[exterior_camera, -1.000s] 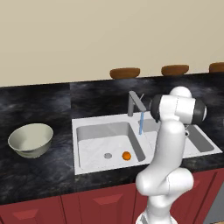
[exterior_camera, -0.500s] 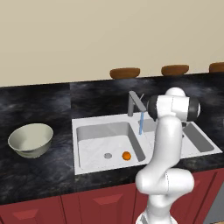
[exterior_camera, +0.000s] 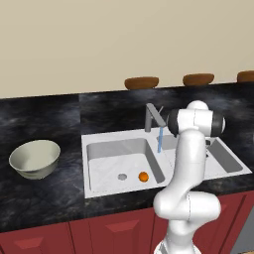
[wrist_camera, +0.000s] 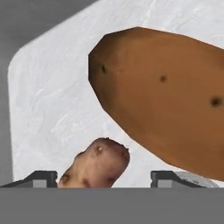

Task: Pick the potatos from the sink and place them in one bowl. Place the tangerine in the other bowl. Then turn off the sink faucet.

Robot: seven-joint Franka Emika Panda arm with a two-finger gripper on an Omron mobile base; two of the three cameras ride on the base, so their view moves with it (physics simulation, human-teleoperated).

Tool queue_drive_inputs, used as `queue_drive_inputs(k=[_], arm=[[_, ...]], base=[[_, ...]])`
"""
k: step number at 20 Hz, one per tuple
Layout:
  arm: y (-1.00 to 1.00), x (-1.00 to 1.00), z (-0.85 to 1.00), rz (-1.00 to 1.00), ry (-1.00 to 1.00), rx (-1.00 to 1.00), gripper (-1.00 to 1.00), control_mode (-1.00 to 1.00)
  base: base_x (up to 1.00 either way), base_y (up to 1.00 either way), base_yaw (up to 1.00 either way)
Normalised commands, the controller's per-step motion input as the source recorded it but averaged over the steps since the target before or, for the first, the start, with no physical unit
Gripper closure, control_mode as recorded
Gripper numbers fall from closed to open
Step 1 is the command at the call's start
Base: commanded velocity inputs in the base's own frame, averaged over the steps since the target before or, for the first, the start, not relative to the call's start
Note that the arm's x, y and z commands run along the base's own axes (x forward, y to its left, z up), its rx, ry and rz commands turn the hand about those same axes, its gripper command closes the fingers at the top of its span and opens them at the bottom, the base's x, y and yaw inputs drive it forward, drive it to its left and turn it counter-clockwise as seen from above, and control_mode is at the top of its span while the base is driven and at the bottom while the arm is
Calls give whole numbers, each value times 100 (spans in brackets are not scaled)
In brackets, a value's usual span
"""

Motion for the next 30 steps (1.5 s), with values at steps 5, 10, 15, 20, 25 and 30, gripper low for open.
queue_drive_inputs(k=[5, 10, 15, 20, 25, 30], arm=[[54, 2, -22, -7, 8, 0, -100, -100], [63, 0, -30, -9, 7, 0, -100, -100], [21, 0, -48, -2, 8, -2, 100, -100], [0, 0, -1, 0, 0, 0, 100, -100], [-3, -9, 31, 0, 2, 0, 100, -100], [0, -14, 62, 0, 0, 0, 100, -100]], base=[[0, 0, 0], [0, 0, 0], [0, 0, 0], [0, 0, 0], [0, 0, 0], [0, 0, 0]])
